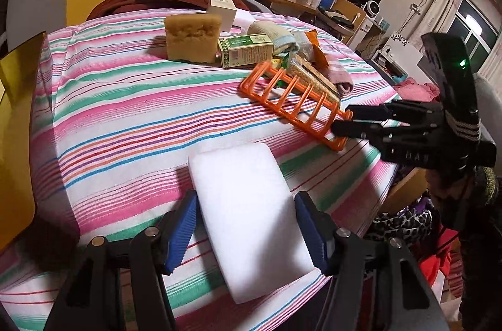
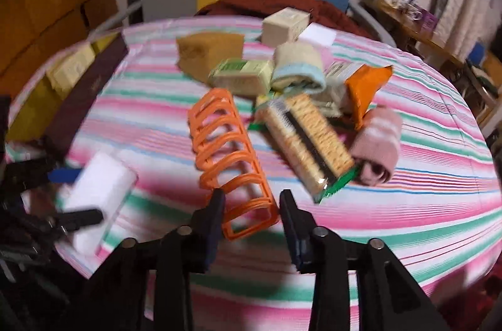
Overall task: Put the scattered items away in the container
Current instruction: 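Carry the white sponge into the tin and release it while the right tool places the orange rack, then withdraw both open tools from the tin toward the remaining items, then grasp the tan sponge block with the left tool while the right tool approaches the cracker packet, then grasp the cracker packet with the right tool while the left tool lifts the tan sponge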
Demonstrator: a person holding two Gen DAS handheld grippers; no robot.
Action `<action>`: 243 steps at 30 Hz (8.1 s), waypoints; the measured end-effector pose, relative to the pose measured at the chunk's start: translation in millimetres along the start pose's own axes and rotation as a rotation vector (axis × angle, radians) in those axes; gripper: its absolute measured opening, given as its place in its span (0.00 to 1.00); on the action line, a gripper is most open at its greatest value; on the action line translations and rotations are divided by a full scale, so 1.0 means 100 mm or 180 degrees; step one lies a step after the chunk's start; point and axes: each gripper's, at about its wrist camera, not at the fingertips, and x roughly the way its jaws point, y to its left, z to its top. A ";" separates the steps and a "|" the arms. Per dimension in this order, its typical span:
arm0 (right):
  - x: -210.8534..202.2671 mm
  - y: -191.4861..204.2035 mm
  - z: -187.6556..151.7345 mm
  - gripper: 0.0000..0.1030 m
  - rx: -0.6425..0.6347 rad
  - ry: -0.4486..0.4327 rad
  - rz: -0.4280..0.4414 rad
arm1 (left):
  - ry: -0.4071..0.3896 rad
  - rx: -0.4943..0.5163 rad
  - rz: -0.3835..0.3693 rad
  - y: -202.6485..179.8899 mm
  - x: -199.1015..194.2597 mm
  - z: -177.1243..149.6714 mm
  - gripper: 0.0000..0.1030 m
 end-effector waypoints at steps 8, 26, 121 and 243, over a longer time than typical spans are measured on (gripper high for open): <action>0.15 0.00 0.04 0.71 -0.0020 0.0044 0.0007 | 0.0015 -0.0016 -0.0016 0.01 0.04 0.03 0.62; 0.24 0.20 0.00 0.49 0.0101 -0.0054 0.0198 | -0.0221 0.0052 -0.0127 -0.02 -0.17 -0.06 0.61; 0.06 0.50 0.51 0.60 0.1611 -0.0630 0.1235 | -0.0244 -0.1850 0.0101 2.35 -0.64 0.45 0.71; 0.17 0.36 -0.04 0.57 0.0604 -0.0129 0.0209 | -0.0514 0.0063 0.0145 0.16 -0.46 -0.11 0.68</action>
